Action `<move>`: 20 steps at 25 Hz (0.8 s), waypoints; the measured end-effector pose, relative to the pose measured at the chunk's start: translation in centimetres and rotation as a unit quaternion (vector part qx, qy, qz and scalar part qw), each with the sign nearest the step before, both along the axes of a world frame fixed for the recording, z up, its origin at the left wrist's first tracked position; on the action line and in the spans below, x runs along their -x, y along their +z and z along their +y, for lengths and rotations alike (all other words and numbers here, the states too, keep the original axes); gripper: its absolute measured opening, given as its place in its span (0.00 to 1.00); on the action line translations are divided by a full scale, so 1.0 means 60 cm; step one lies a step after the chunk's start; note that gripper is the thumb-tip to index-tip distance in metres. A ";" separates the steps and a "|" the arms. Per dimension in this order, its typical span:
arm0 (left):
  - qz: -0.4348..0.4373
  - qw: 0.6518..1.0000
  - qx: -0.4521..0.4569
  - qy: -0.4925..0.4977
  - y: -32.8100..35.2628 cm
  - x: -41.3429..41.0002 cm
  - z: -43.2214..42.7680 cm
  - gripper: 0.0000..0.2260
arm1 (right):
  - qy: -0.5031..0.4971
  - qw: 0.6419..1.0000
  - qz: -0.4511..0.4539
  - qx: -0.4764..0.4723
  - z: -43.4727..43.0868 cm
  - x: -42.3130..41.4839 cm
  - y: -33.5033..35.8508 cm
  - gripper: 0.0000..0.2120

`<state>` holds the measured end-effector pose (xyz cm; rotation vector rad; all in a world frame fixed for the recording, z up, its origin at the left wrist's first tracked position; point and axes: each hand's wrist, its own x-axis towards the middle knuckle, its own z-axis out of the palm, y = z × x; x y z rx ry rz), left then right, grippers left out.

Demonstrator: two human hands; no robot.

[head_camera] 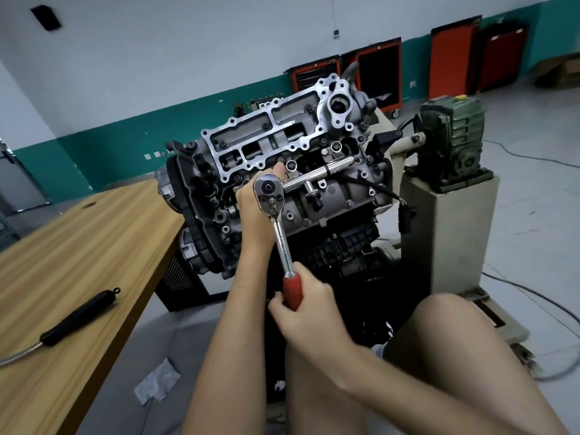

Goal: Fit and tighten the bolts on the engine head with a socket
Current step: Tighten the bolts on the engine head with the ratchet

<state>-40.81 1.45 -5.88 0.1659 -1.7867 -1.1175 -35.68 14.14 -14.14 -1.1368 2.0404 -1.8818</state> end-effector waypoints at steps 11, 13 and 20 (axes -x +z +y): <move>-0.029 0.999 0.032 0.030 -0.006 0.004 -0.003 0.14 | -0.056 0.858 0.438 -0.263 0.115 0.254 0.177 0.15; -0.028 0.998 0.026 0.040 -0.004 0.004 0.010 0.23 | -0.034 0.936 0.300 -0.179 0.104 0.189 0.099 0.18; -0.040 0.997 0.062 0.031 0.004 0.001 0.002 0.24 | 0.004 1.000 0.016 -0.006 0.013 0.030 0.002 0.13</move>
